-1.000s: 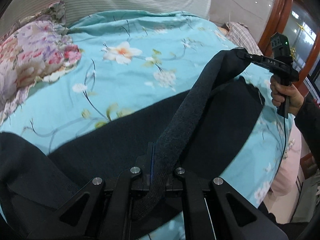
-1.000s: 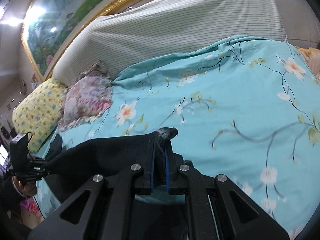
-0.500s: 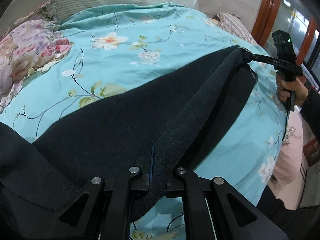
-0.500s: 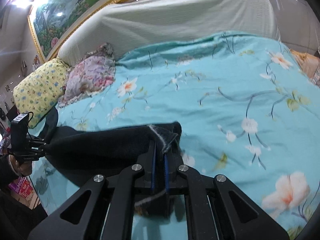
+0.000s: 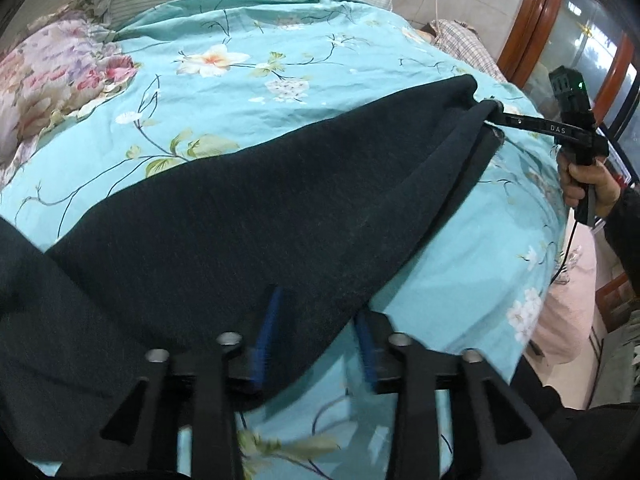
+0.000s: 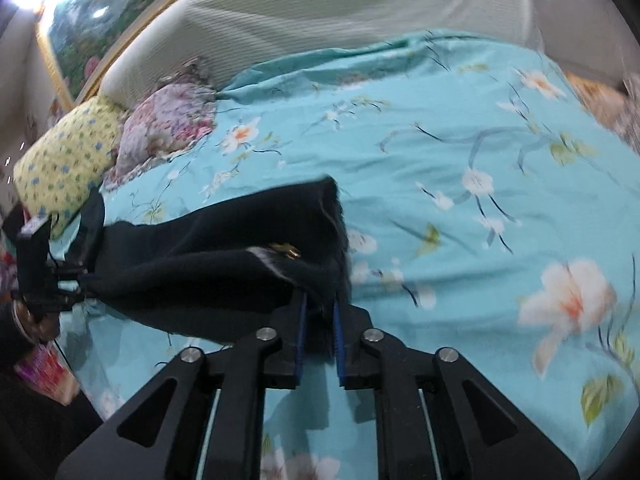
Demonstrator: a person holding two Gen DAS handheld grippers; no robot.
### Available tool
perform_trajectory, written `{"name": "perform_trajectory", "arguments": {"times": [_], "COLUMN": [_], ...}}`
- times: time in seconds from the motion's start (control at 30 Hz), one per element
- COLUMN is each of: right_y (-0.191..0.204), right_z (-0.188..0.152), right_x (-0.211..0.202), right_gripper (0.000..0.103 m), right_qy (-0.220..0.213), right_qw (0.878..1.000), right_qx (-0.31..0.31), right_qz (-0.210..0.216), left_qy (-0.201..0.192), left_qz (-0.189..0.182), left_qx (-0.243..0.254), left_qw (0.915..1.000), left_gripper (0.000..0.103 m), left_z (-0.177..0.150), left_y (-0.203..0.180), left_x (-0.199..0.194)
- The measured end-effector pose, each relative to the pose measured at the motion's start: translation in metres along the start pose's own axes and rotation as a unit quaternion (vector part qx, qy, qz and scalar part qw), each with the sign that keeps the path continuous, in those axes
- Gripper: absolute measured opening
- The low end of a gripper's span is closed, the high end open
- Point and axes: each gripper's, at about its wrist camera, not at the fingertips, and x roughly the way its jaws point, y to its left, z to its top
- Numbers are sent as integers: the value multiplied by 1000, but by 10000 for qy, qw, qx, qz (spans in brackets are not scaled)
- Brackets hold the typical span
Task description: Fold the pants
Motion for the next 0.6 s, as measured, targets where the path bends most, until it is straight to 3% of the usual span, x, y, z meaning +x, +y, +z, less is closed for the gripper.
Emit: {"name": "perform_trajectory", "arguments": {"times": [0.07, 0.13, 0.17, 0.37, 0.6], "right_y": [-3, -2, 0, 35, 105], "right_z": [-2, -3, -4, 1, 14], "right_x": [-8, -19, -25, -35, -4], "right_gripper": [26, 46, 49, 50, 50], "right_qy": [-82, -258, -394, -790, -656], "right_qw": [9997, 9990, 9983, 9953, 9905], "right_qx": [198, 352, 407, 473, 203], "right_qz": [-70, -100, -104, 288, 1192], "left_qy": [-62, -108, -126, -331, -575], "left_qz": [12, 22, 33, 196, 718], "left_qx": [-91, -294, -396, -1145, -1836], "left_qw": [9999, 9995, 9991, 9927, 9787], "left_gripper": [57, 59, 59, 59, 70], "left_z": [-4, -9, -11, -15, -11], "left_y": [2, 8, 11, 40, 80], "left_x": [-7, -15, -18, -44, -75]}}
